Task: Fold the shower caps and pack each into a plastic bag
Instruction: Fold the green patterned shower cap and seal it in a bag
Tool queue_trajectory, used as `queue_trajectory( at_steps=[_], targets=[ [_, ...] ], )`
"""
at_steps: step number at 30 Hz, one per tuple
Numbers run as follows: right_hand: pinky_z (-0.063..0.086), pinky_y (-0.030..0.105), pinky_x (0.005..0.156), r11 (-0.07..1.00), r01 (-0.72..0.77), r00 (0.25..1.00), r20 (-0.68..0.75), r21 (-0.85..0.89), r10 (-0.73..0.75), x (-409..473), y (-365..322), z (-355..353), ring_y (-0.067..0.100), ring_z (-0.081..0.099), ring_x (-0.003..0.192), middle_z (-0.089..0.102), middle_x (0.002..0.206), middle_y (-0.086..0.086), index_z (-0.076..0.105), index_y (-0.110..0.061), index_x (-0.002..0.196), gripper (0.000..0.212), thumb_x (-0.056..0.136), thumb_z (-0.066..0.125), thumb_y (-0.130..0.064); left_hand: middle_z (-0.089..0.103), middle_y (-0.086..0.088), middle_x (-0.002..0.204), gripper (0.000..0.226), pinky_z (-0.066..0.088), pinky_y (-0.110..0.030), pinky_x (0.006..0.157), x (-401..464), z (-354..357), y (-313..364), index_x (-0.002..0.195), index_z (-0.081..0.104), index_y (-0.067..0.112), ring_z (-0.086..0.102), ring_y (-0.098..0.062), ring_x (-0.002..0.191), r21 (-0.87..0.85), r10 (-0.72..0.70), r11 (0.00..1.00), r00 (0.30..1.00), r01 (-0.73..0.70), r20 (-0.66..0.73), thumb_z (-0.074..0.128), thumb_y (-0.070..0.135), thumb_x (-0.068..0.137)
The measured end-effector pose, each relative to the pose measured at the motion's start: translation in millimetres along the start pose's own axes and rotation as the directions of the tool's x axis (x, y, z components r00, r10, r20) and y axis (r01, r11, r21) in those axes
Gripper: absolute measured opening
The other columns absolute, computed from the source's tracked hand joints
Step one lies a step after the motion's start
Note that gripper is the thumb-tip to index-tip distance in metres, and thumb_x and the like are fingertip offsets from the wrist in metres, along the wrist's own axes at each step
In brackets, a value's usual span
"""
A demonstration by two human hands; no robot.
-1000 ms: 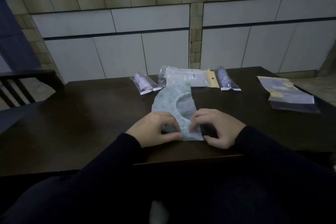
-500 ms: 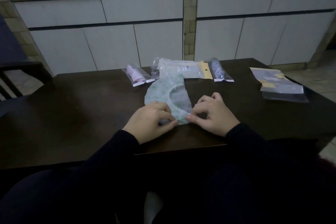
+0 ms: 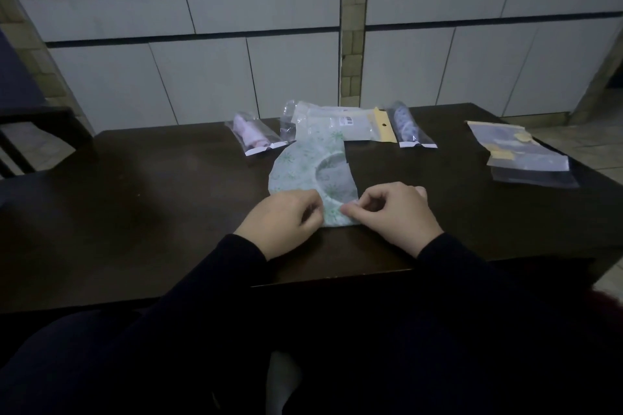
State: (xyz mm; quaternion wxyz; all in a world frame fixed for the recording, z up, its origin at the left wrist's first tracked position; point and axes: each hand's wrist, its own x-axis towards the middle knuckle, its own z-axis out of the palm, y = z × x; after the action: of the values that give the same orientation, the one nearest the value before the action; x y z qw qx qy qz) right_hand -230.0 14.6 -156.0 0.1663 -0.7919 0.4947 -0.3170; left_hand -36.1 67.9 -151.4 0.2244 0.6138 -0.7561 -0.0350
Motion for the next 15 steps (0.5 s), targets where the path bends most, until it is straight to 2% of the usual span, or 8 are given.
queue_trajectory(
  at_steps=[3,6,10,13,15],
  targets=[
    [0.026,0.035,0.09,0.998,-0.045,0.999,-0.01,0.034,0.046,2,-2,-1,0.001,0.059,0.075,0.065,0.062,-0.013,0.066,-0.024,0.062,0.038,0.072,0.069,-0.061,0.059,0.009,0.071,0.025,0.039,-0.026,0.058,-1,-1,-3,0.081,0.059,0.024,0.055,-0.005,0.067,-0.042,-0.009,0.999,1.0,0.01,0.013,0.05,0.044,0.093],
    [0.028,0.035,0.09,0.996,-0.079,0.997,-0.012,0.042,0.079,2,-2,-1,0.0,0.058,0.074,0.064,0.061,-0.012,0.068,-0.024,0.064,0.039,0.072,0.069,-0.062,0.054,0.013,0.063,0.02,0.034,-0.018,0.057,0,-3,-9,0.075,0.059,0.028,0.05,0.0,0.06,-0.099,-0.05,0.994,0.999,0.051,0.004,0.059,0.041,0.09],
    [0.028,0.036,0.085,0.996,-0.072,0.997,-0.019,-0.052,0.071,-2,-5,3,0.001,0.056,0.076,0.063,0.067,-0.013,0.063,-0.026,0.067,0.036,0.078,0.063,-0.06,0.055,0.014,0.065,0.019,0.033,-0.015,0.056,3,-2,-9,0.078,0.062,0.025,0.049,0.003,0.06,-0.027,-0.05,0.998,0.998,0.051,0.023,0.061,0.041,0.088],
    [0.022,0.033,0.076,0.981,0.033,0.993,-0.107,-0.192,-0.054,-4,-12,4,0.005,0.051,0.081,0.058,0.076,-0.014,0.056,-0.031,0.078,0.025,0.079,0.064,-0.055,0.056,0.01,0.075,0.011,0.037,-0.018,0.061,4,-1,-7,0.083,0.061,0.025,0.049,0.002,0.061,-0.055,0.002,0.998,1.0,-0.003,-0.019,0.066,0.034,0.084],
    [0.019,0.031,0.073,0.955,0.124,0.977,-0.136,-0.271,-0.166,-5,-15,4,0.006,0.047,0.082,0.056,0.083,-0.016,0.054,-0.036,0.08,0.019,0.079,0.067,-0.05,0.057,0.01,0.084,0.01,0.044,-0.023,0.066,4,-1,-6,0.09,0.062,0.026,0.051,-0.001,0.067,-0.052,0.091,0.994,0.994,-0.095,-0.068,0.068,0.031,0.082]
  ],
)
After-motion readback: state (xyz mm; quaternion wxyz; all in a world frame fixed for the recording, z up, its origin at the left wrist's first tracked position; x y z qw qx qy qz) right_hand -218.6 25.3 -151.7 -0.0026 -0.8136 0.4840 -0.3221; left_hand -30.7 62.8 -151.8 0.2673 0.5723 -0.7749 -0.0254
